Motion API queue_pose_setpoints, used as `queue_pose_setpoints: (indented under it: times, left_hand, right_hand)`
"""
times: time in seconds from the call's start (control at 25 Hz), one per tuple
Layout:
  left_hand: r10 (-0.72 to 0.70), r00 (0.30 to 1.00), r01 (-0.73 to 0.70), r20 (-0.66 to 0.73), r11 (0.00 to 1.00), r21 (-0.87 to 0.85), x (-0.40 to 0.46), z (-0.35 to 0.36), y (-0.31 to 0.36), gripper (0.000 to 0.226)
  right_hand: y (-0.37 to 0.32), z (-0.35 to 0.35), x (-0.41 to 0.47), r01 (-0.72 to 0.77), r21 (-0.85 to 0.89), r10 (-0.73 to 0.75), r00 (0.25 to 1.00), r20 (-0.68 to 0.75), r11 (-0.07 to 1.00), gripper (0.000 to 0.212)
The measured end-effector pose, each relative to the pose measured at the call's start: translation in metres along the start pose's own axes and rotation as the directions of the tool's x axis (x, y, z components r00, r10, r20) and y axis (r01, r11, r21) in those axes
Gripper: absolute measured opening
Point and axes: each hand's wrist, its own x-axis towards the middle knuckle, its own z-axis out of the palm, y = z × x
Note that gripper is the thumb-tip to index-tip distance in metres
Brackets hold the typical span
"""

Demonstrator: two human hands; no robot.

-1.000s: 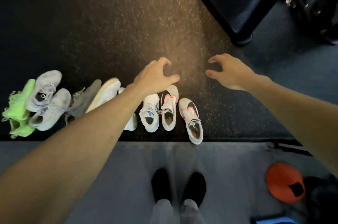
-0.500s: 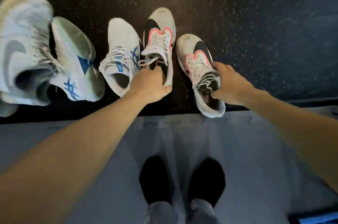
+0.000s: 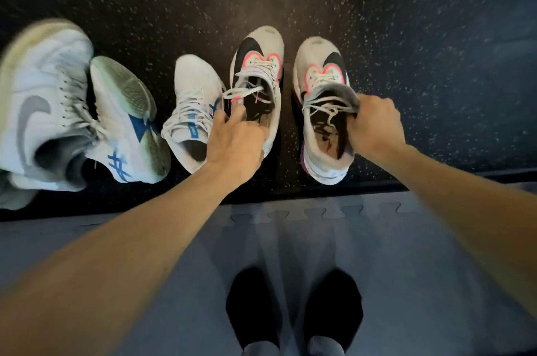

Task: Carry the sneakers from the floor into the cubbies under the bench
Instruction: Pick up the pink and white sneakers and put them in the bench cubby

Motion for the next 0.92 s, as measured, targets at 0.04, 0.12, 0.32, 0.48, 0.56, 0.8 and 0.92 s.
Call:
queue_pose_setpoints:
  times: [0.04, 0.12, 0.32, 0.48, 0.56, 0.8, 0.92]
  left_hand:
    - [-0.011, 1.000, 0.011, -0.007, 1.000, -0.015, -0.003, -0.020, -0.001, 0.016]
    - [-0.018, 0.998, 0.017, -0.066, 1.000, -0.011, -0.011, -0.068, -0.003, 0.014]
    - [0.003, 0.959, 0.018, -0.284, 0.997, 0.073, -0.042, -0.233, -0.011, 0.022]
    - [0.036, 0.907, 0.021, -0.420, 0.991, 0.130, -0.096, -0.403, -0.011, 0.022]
    - [0.064, 0.870, 0.021, -0.490, 0.986, 0.165, -0.130, -0.493, -0.009, 0.024]
    - [0.104, 0.700, 0.049, -0.707, 0.980, 0.193, -0.234, -0.707, 0.007, 0.023]
    - [0.127, 0.660, 0.055, -0.740, 0.975, 0.216, -0.295, -0.782, 0.024, 0.026]
  right_hand:
    - [-0.009, -0.019, 0.000, -0.012, 0.035, 0.013, 0.999, -0.033, 0.999, 0.021]
    - [-0.027, -0.066, -0.002, -0.008, 0.087, 0.015, 0.996, -0.083, 0.996, 0.022]
    - [-0.080, -0.220, -0.030, 0.108, 0.151, -0.077, 0.977, -0.197, 0.983, 0.021]
    - [-0.131, -0.377, -0.070, 0.184, 0.191, -0.113, 0.936, -0.332, 0.964, 0.015]
    - [-0.157, -0.467, -0.096, 0.238, 0.206, -0.133, 0.895, -0.425, 0.949, 0.014]
    - [-0.213, -0.695, -0.192, 0.358, 0.180, -0.163, 0.744, -0.648, 0.916, 0.012]
    - [-0.224, -0.781, -0.260, 0.408, 0.146, -0.197, 0.685, -0.702, 0.901, 0.011]
